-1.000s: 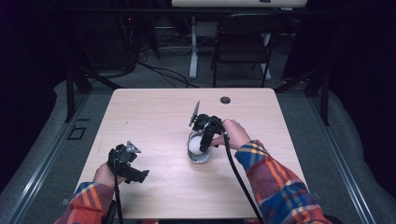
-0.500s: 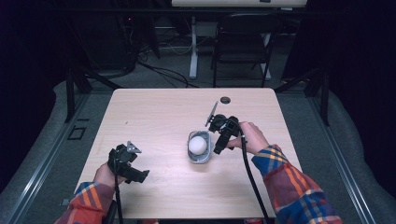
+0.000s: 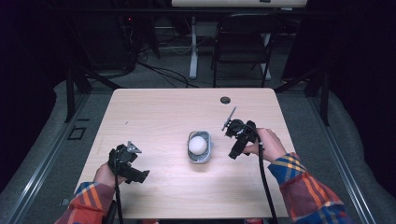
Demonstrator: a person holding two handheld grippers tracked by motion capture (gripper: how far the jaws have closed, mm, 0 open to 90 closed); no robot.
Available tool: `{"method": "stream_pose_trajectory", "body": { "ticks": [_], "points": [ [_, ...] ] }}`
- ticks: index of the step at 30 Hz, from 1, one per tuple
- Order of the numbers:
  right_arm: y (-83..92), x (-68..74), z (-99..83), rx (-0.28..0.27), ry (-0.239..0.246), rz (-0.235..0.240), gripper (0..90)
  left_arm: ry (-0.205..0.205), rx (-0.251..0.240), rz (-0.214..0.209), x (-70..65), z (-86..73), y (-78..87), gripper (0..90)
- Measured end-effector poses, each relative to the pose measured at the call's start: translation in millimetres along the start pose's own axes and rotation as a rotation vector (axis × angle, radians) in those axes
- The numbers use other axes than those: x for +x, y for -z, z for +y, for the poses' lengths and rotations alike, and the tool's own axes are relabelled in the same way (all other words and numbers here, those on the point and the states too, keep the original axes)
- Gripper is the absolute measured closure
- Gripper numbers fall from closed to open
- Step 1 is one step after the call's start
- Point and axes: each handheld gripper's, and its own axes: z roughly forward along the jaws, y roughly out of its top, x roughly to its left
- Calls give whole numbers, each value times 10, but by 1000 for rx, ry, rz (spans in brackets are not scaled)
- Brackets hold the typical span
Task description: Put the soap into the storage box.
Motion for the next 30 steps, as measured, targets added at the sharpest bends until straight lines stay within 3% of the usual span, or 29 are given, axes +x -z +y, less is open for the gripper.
{"method": "stream_pose_trajectory", "body": {
  "ticks": [6,12,14,20,27,30],
  "points": [
    [-48,-60,-232,-6,-46,-4,28,0,0,-1,-3,1,-4,1],
    [-105,-117,-492,22,-72,-19,20,-2,2,0,-6,0,-4,2],
    [-128,-119,-543,10,-86,-4,19,-4,3,1,-6,0,-5,2],
    [-272,-127,-918,15,-130,-30,1,-9,2,-2,-10,-2,-4,1],
    [-386,-146,-1172,34,-174,5,2,-11,-1,-1,-12,0,-2,1],
    [-411,-145,-1193,65,-162,17,1,-14,0,-1,-14,3,0,1]
  ]
}}
